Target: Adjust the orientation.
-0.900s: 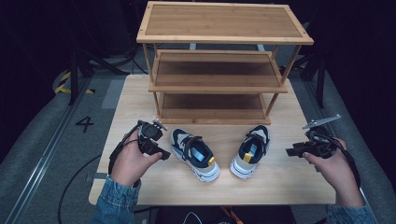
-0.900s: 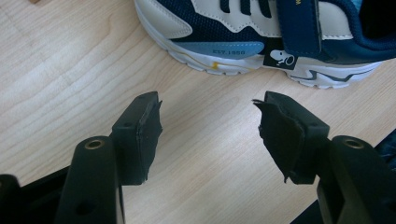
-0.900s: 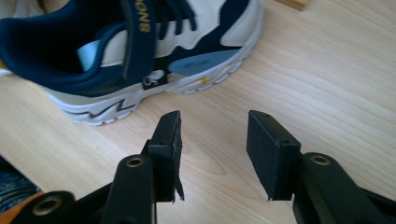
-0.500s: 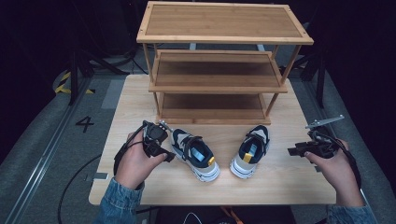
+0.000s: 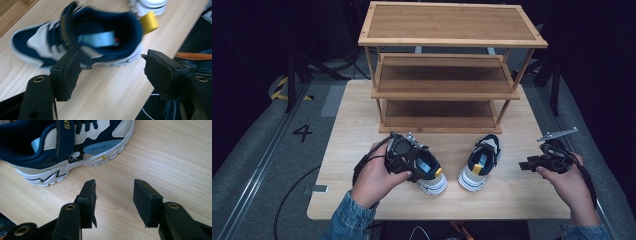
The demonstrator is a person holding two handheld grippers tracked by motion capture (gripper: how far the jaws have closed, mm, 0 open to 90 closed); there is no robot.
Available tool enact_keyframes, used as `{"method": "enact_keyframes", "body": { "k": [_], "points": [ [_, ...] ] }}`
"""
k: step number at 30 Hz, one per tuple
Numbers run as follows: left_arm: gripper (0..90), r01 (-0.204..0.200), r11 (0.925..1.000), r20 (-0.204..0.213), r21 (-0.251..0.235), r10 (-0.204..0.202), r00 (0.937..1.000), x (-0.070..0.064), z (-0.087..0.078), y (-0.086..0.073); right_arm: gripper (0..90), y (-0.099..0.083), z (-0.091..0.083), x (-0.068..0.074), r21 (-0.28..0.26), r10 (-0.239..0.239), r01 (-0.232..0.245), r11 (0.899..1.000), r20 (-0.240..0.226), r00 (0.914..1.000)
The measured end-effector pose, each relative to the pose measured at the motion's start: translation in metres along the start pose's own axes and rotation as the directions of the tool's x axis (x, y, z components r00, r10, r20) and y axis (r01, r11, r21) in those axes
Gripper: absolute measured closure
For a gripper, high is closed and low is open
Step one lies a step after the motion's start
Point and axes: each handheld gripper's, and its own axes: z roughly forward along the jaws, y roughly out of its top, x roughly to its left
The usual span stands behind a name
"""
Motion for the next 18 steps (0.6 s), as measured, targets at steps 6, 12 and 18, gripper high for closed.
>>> {"method": "enact_keyframes", "body": {
  "k": [6, 12, 18],
  "points": [
    [34.0, -0.066, 0.9978, 0.035, -0.010, 0.066, 0.9972, -0.012, 0.012, 0.014, 53.8, -0.006, 0.003, 0.000, 0.014, 0.004, -0.004, 1.000, -0.002, 1.0000],
    [35.1, -0.090, 0.9958, 0.043, 0.017, 0.089, 0.9951, -0.018, 0.026, 0.022, 53.4, -0.011, 0.002, 0.000, 0.014, 0.010, -0.010, 1.000, 0.002, 0.9999],
    [31.0, -0.101, 0.9909, 0.044, 0.089, 0.097, 0.9943, -0.018, 0.050, 0.027, 52.8, -0.014, 0.004, 0.000, 0.022, 0.017, -0.017, 1.000, 0.004, 0.9998]
  ]
}}
